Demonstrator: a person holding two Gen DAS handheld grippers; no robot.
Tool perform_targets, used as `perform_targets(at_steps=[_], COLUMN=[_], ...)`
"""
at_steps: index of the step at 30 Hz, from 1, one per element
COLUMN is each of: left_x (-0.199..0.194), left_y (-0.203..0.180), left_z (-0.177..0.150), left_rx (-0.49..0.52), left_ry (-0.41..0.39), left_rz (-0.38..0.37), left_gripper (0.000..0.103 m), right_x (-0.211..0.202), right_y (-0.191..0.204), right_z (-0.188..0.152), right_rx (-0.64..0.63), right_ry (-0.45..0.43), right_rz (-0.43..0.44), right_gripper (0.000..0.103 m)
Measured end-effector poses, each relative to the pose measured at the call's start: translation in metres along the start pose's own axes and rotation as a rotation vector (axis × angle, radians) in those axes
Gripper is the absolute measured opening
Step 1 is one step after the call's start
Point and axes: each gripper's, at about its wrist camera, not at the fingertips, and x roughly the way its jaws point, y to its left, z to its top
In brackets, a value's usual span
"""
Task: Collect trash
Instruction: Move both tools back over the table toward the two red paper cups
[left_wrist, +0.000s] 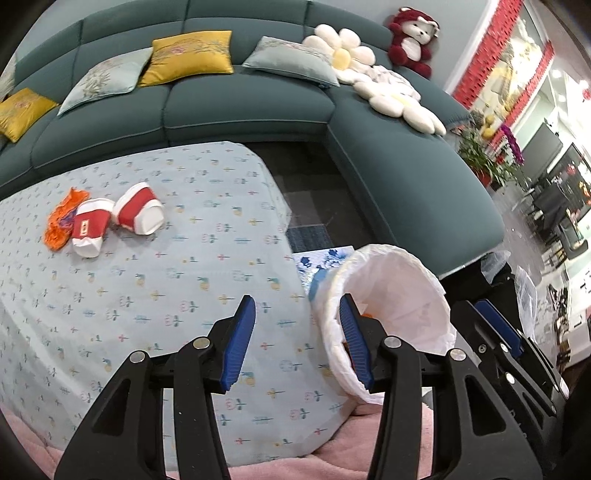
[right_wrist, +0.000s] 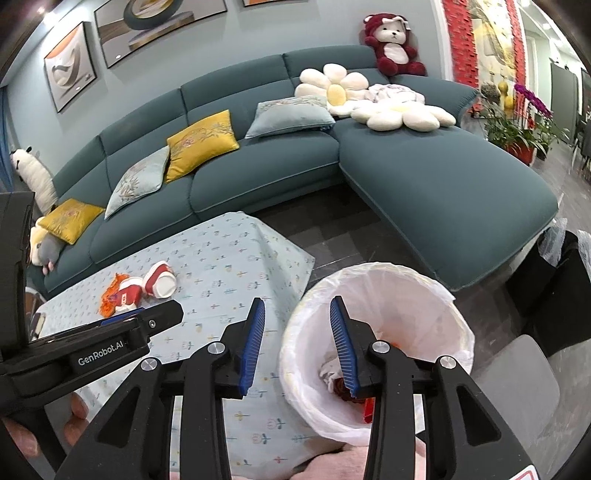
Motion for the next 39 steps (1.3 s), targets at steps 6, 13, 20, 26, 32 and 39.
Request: perform_targets(at_steps=[6,13,20,26,32,39], left_x=[-0.007,-0.013,-0.014,-0.012,-0.005,0.012], left_y=[0.033,0.075,0.12,0.166,0.218,0.271], left_z=[0.001,0.001,-0.002,-0.005,-0.011,-0.01], left_rx=[-0.053,-0.114,-0.186,-0.254,-0.334,-0.417], left_ry=[-0.013,-0.024,-0.028,-0.02,-0.004,0.026], left_rz=[0.02,0.051,0.076,0.105,0.141,0.167], left_gripper=[0.045,0.045,0.049,0.049,0.055,0.055], right_x=[0.004,0.014,0.029,0.049,0.076,0.113], right_y=[0.027,0.064,0.107,0.141,0.175,0.208], right_z=[0.0,-0.002,-0.004,-0.008,-0.014,-0.014], right_rx=[-0.038,-0.083,-0.136,-0.176,-0.204,-0.215], right_ry=[0.01,0.029,0.056,0.091,0.133,0.178], right_rz=[0.02,0.047,0.074,0.098,0.125,0.149], right_gripper=[0.036,0.036,0.036,0.036,0.036,0.036])
